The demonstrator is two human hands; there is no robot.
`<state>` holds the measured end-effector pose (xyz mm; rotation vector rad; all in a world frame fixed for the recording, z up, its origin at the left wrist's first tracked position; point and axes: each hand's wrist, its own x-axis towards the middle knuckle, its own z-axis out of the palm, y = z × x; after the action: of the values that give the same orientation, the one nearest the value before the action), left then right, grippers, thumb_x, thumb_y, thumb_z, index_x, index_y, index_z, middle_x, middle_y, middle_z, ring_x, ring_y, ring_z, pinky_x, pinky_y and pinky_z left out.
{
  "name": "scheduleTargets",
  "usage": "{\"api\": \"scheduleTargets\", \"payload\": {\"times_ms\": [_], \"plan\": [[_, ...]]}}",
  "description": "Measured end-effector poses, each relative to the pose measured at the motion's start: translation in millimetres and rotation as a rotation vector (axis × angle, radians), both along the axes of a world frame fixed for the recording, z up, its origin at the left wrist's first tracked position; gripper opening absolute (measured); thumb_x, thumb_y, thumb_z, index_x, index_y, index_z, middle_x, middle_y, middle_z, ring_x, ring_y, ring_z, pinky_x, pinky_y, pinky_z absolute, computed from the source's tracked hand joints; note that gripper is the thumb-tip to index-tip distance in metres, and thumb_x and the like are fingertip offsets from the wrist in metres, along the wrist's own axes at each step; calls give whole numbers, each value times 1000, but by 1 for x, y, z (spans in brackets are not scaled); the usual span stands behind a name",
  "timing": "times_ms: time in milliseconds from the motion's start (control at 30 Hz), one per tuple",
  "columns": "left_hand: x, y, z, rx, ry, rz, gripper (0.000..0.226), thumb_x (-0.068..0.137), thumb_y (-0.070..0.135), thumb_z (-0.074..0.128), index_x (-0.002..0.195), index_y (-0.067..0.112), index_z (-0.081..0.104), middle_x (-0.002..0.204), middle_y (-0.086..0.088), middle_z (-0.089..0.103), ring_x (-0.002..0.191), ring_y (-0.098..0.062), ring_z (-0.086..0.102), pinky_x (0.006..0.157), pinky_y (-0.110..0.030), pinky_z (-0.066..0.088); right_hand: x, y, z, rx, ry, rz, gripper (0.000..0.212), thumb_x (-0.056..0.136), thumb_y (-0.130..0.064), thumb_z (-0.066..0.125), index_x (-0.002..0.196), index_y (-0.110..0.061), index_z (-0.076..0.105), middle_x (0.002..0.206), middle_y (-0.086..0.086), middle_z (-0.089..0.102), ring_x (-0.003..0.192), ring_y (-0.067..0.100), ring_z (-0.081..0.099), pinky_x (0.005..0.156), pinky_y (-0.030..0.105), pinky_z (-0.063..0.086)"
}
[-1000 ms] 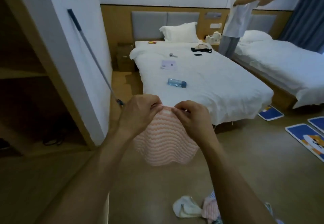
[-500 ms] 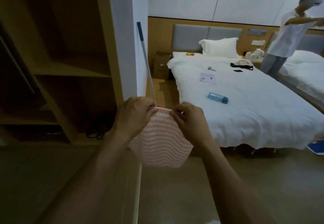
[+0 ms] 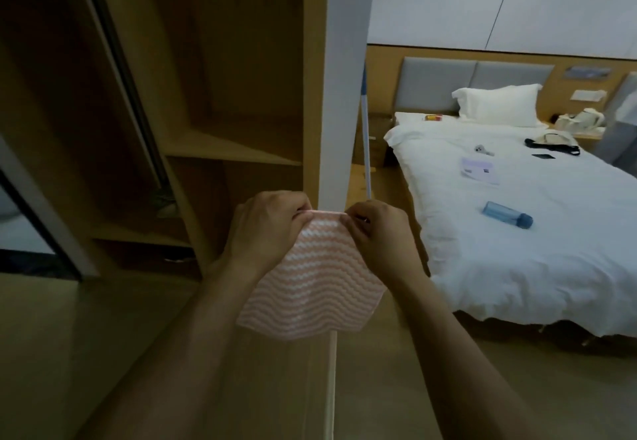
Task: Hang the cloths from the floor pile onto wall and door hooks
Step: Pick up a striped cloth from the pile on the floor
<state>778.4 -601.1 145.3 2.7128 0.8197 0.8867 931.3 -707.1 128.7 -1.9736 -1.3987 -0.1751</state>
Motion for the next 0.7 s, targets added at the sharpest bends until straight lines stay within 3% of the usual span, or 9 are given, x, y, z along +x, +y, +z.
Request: {"api": "scheduleTargets", "payload": {"times_ms": [100, 300, 633, 700], "plan": [[-11, 28, 0, 13, 1, 17, 13, 95, 35, 57, 93, 25, 66, 86, 10, 66, 79, -4, 59, 71, -27, 53, -8, 31, 2, -14, -22, 26, 17, 94, -22, 59, 88, -13, 71, 81, 0, 67, 74, 12, 61, 73, 33, 55], [-17, 90, 1, 40, 6, 58, 14, 95, 35, 57, 96, 25, 68, 86, 10, 67, 79, -3, 60, 71, -29, 52, -4, 98, 6, -7, -54, 109, 12, 93, -22, 60, 96, -19, 71, 86, -8, 65, 75, 2, 54, 69, 8, 37], [-3, 232, 34, 134, 37, 246, 19, 95, 39, 55, 97, 27, 71, 88, 8, 70, 82, -14, 63, 71, -39, 53, 19, 265, 28, 90, -61, 183, 13, 93, -24, 59, 89, -20, 71, 76, -14, 53, 65, -4, 48, 58, 9, 26], [2, 260, 38, 144, 24, 258, 20, 94, 40, 56, 97, 28, 71, 88, 8, 70, 82, -14, 63, 70, -39, 53, 27, 296, 31, 117, -78, 199, 14, 93, -24, 59, 87, -19, 70, 76, -13, 56, 63, -3, 48, 57, 10, 33]]}}
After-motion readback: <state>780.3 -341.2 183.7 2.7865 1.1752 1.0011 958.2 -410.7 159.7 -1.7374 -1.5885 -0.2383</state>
